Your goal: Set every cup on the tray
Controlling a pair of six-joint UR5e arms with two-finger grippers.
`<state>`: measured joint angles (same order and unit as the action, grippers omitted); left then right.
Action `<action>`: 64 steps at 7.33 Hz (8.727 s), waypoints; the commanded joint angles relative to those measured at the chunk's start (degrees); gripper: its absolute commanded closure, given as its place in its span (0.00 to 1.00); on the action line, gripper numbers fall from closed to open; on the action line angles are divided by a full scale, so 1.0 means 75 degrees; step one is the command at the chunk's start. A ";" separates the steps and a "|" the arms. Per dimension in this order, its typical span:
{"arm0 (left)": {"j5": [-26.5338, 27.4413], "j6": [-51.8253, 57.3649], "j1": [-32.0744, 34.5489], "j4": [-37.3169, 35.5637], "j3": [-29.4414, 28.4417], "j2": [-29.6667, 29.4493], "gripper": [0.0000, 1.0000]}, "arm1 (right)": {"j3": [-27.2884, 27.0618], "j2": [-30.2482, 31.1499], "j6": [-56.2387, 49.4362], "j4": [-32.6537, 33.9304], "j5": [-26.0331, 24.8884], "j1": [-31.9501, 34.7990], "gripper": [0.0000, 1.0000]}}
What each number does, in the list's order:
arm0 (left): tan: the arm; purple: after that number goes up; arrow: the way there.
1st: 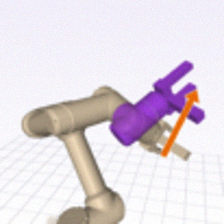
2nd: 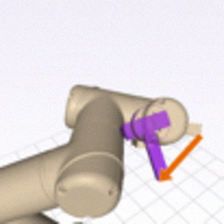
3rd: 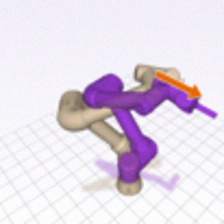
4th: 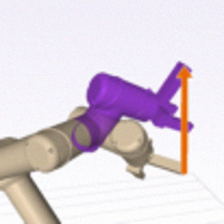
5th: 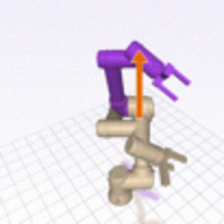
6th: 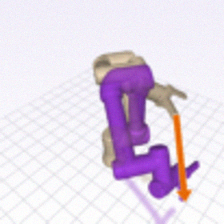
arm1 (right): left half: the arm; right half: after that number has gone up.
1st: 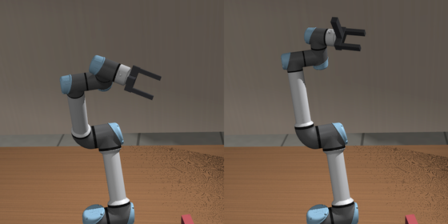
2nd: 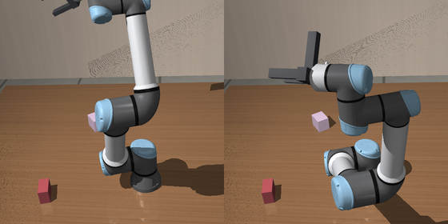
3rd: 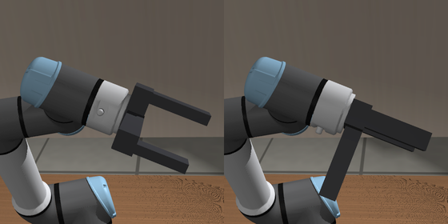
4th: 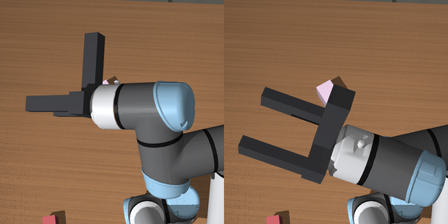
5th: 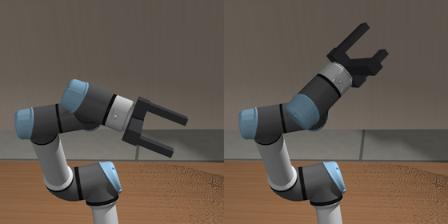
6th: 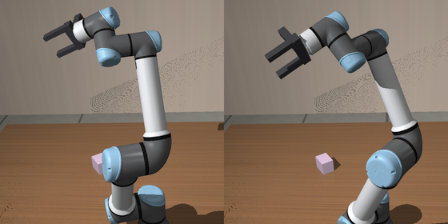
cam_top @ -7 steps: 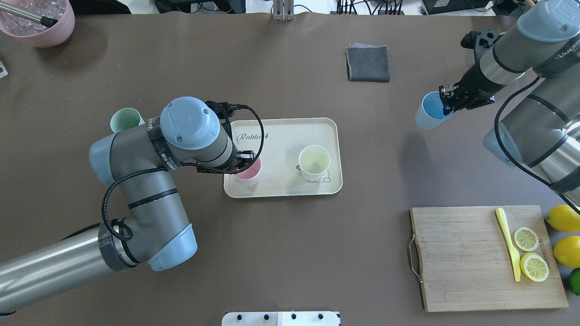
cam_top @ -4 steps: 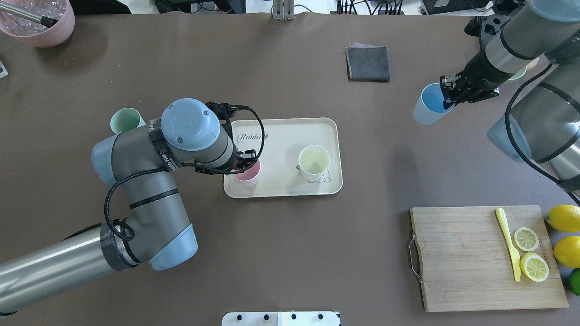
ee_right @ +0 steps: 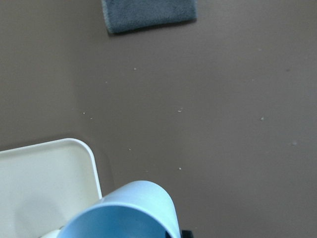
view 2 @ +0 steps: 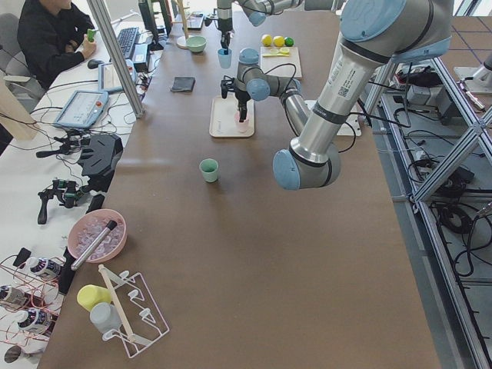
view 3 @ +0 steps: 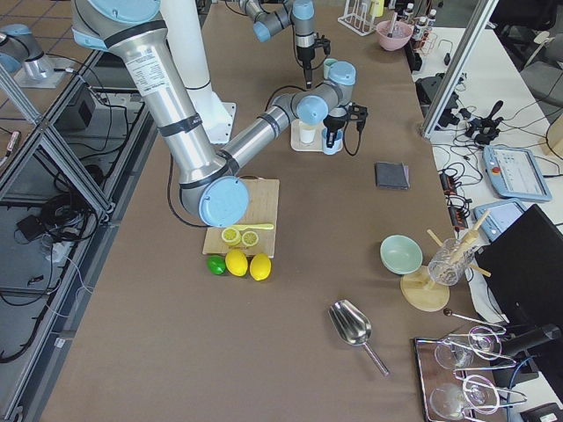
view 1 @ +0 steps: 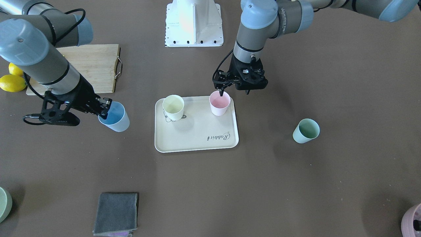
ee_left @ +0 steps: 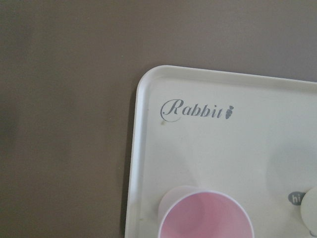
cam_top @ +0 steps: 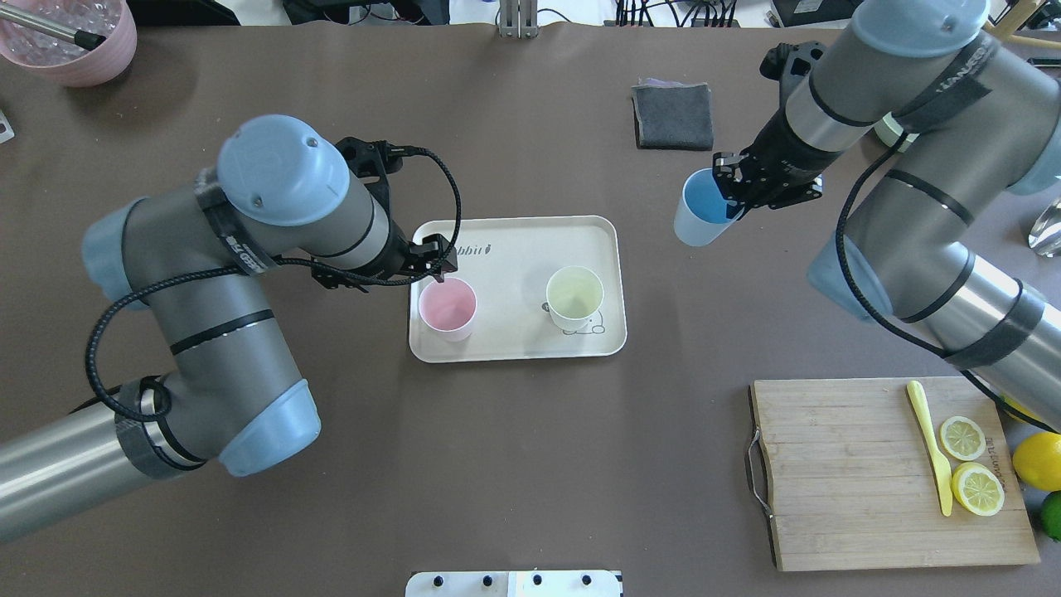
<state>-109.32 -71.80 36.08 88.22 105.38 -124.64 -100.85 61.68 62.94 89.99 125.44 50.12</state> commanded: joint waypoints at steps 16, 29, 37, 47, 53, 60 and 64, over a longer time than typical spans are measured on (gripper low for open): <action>-0.1538 0.3585 0.2421 0.3060 -0.1898 0.2227 0.03 | 0.2642 -0.2282 0.2155 -0.1417 -0.0999 -0.1211 0.00; -0.1433 0.1398 0.1180 0.1139 -0.2082 -0.0510 1.00 | 0.1013 -0.0245 -0.1347 0.0248 0.0279 0.1039 0.00; -0.0542 0.0667 0.0369 0.2111 -0.3469 -0.1183 1.00 | 0.0907 0.0671 -0.2520 0.0177 0.0185 0.1309 0.00; -0.1315 0.3073 0.2170 -0.0045 0.0018 0.0474 0.02 | 0.0229 0.2916 -0.5154 0.0189 0.0619 0.2655 0.00; -0.2555 0.3198 0.5393 0.2733 -0.0441 0.3645 0.02 | 0.0310 0.4502 -0.8143 0.0118 0.0806 0.4998 0.00; -0.2651 0.7358 0.6861 0.1538 -0.0867 0.5227 0.02 | 0.0392 0.4774 -0.8347 0.0130 0.0795 0.5458 0.00; -0.2639 0.7358 0.6873 0.1538 -0.0879 0.5392 0.02 | 0.0415 0.4574 -0.8205 0.0177 0.0957 0.5458 0.00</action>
<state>-129.11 -16.62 87.59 99.82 98.84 -84.28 -97.69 96.35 1.31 91.22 131.80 91.06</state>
